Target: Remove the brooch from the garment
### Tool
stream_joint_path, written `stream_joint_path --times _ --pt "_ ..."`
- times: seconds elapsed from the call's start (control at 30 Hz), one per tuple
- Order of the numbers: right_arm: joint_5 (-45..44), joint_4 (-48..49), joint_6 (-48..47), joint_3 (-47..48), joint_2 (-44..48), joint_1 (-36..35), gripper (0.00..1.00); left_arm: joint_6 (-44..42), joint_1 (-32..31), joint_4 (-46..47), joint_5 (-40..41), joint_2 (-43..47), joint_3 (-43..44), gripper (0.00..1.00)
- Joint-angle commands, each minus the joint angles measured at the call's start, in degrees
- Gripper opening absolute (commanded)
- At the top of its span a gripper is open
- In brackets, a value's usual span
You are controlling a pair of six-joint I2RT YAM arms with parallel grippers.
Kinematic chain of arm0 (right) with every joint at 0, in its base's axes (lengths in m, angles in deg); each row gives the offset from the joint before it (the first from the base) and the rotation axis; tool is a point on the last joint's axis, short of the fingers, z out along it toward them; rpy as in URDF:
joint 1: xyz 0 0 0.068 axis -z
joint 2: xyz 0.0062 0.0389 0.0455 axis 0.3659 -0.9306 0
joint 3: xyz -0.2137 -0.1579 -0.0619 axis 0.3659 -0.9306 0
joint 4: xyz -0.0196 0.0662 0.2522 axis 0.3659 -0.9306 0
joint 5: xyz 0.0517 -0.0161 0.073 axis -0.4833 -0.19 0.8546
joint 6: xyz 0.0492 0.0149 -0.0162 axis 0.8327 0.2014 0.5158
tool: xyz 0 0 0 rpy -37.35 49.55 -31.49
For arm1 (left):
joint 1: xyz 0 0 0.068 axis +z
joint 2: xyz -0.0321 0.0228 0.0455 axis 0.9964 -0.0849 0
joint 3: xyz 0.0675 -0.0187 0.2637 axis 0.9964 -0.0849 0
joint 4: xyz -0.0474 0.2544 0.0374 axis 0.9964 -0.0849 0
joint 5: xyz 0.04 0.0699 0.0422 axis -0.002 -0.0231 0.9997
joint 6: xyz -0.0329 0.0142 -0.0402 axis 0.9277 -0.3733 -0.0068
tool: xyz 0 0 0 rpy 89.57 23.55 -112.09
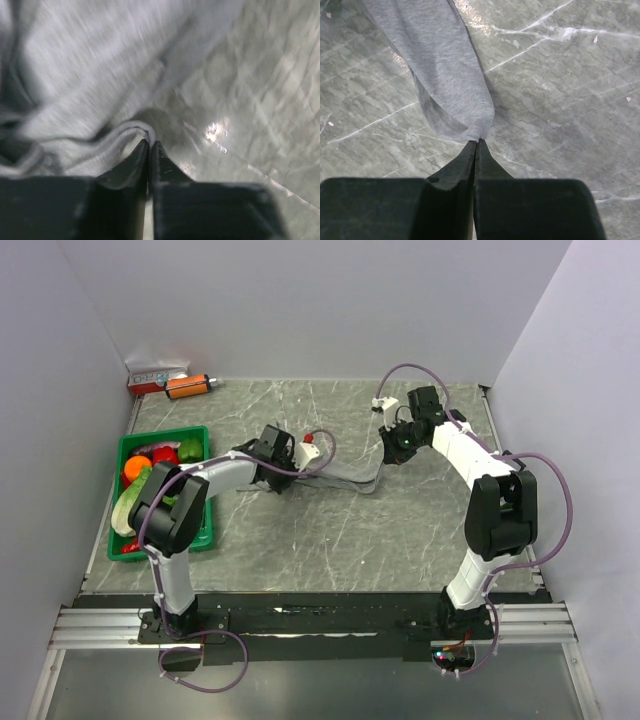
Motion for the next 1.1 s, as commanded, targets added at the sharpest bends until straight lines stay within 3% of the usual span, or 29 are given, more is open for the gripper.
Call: stream_joint_path --times 0.0,0.17,0.2,0.4,0.57,0.73,0.93,1.07 --pt "-0.75 0.53 0.64 2.65 0.73 0.81 0.00 0.80 1.34 -2.00 -6.58 3.03 6.86 0.01" --pt "-0.49 0.36 1.07 11.86 -0.58 5.55 0.00 1.50 9.60 -4.55 -15.74 12.97 15.21 0.01" --pt "-0.23 0.10 1.51 16.84 -1.28 7.39 0.00 2.55 11.44 -6.03 -17.58 13.50 20.10 0.01" --pt "-0.14 1.06 4.58 35.95 -6.30 12.50 0.00 5.28 24.80 -13.16 -24.45 8.68 43.47 0.01" --pt "-1.02 2.72 7.05 47.02 -8.94 14.00 0.00 8.09 31.14 -12.12 -28.23 4.80 53.71 0.01" --pt "-3.04 6.94 7.32 44.42 -4.91 15.14 0.00 5.20 31.76 -9.39 -30.25 11.20 44.25 0.01" --pt "-2.25 3.26 2.05 26.85 5.99 16.72 0.00 -0.25 32.46 -16.23 -30.08 23.77 23.69 0.01" --pt "-1.29 1.06 -1.90 8.17 15.48 17.43 0.00 -6.57 32.46 -22.47 -29.82 32.47 6.23 0.01"
